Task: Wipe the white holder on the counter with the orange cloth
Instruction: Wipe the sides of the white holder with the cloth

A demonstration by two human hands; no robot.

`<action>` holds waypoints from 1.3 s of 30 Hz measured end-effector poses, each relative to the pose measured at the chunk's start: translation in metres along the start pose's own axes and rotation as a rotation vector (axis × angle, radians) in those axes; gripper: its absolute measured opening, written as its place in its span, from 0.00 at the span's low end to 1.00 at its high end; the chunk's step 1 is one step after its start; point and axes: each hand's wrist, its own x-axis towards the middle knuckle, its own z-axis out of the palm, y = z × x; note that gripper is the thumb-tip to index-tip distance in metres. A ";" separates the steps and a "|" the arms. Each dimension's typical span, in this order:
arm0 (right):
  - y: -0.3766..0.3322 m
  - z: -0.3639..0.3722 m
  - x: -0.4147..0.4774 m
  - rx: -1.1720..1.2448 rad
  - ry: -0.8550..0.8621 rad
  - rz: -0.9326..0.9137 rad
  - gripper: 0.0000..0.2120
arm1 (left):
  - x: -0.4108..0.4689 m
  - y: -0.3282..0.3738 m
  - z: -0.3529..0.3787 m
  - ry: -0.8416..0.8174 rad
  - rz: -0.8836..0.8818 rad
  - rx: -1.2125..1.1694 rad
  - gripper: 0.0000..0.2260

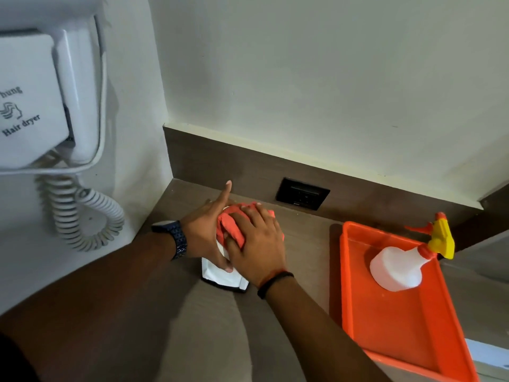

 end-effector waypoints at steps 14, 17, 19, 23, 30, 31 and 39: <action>-0.002 -0.003 0.009 -0.006 -0.048 0.100 0.25 | -0.001 0.010 0.000 0.002 -0.078 0.071 0.71; 0.011 -0.005 -0.009 -0.024 -0.059 0.005 0.24 | -0.001 0.011 0.001 -0.006 -0.076 0.093 0.71; 0.025 -0.007 -0.014 -0.008 -0.094 0.035 0.25 | 0.001 0.013 0.003 -0.001 -0.093 0.115 0.71; 0.024 -0.006 0.002 0.058 -0.049 0.141 0.22 | 0.003 0.014 0.004 0.004 -0.116 0.128 0.71; 0.017 -0.006 0.003 0.076 -0.054 0.047 0.21 | -0.003 0.016 0.005 0.044 -0.114 0.127 0.69; 0.021 -0.007 -0.001 0.138 -0.006 0.049 0.18 | -0.003 0.019 0.010 0.071 -0.130 0.135 0.69; 0.065 -0.033 -0.019 0.858 0.745 0.873 0.09 | 0.021 0.050 0.036 0.194 0.020 0.477 0.64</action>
